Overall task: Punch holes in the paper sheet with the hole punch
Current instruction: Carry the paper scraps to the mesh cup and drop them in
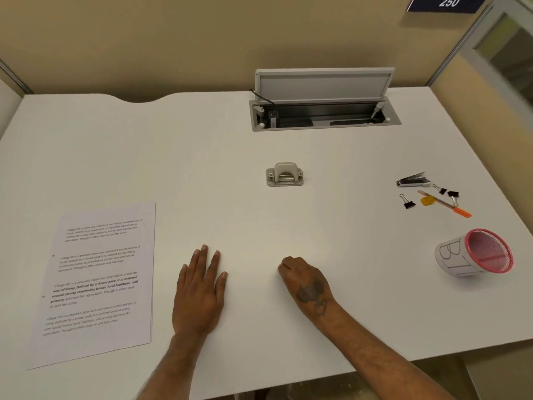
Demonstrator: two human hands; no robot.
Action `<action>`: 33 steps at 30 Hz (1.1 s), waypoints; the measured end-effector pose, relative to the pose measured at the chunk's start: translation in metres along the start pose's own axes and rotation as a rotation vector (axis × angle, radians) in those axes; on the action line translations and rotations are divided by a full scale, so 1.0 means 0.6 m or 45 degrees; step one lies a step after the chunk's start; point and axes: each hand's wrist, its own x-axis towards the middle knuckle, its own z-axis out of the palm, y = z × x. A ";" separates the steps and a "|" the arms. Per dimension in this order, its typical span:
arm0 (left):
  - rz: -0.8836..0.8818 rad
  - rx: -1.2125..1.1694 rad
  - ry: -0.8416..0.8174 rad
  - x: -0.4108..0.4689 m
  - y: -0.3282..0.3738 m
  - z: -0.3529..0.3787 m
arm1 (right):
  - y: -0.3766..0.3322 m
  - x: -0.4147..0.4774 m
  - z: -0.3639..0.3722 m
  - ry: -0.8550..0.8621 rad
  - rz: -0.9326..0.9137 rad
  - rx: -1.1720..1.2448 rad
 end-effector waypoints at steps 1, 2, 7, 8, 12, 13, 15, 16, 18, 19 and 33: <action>0.015 0.015 -0.003 0.002 0.001 -0.001 | -0.007 -0.001 -0.003 -0.048 0.023 0.038; 0.036 0.014 -0.010 0.003 -0.001 0.001 | -0.016 0.002 -0.016 0.028 0.055 -0.006; 0.042 0.061 -0.009 0.004 -0.006 0.013 | -0.023 0.004 -0.025 0.249 0.009 -0.322; 0.040 0.061 -0.001 0.003 -0.007 0.015 | -0.019 0.003 -0.019 0.287 0.003 -0.312; 0.046 0.048 -0.013 0.004 -0.009 0.016 | -0.016 -0.005 -0.001 0.403 0.101 -0.069; 0.051 0.052 -0.016 0.004 -0.010 0.016 | -0.018 -0.007 0.001 0.424 0.212 0.163; 0.049 0.058 -0.017 0.004 -0.011 0.017 | -0.022 -0.008 -0.003 0.430 0.530 0.690; 0.045 0.058 -0.025 0.005 -0.010 0.016 | -0.024 -0.009 -0.008 0.429 0.706 0.938; 0.040 0.060 -0.035 0.004 -0.009 0.015 | -0.021 -0.011 -0.014 0.439 0.970 1.310; 0.037 0.058 -0.036 0.004 -0.008 0.015 | -0.016 -0.013 -0.017 0.438 1.046 1.504; 0.050 0.018 0.054 0.016 -0.017 0.029 | 0.254 -0.155 -0.199 1.100 1.029 2.694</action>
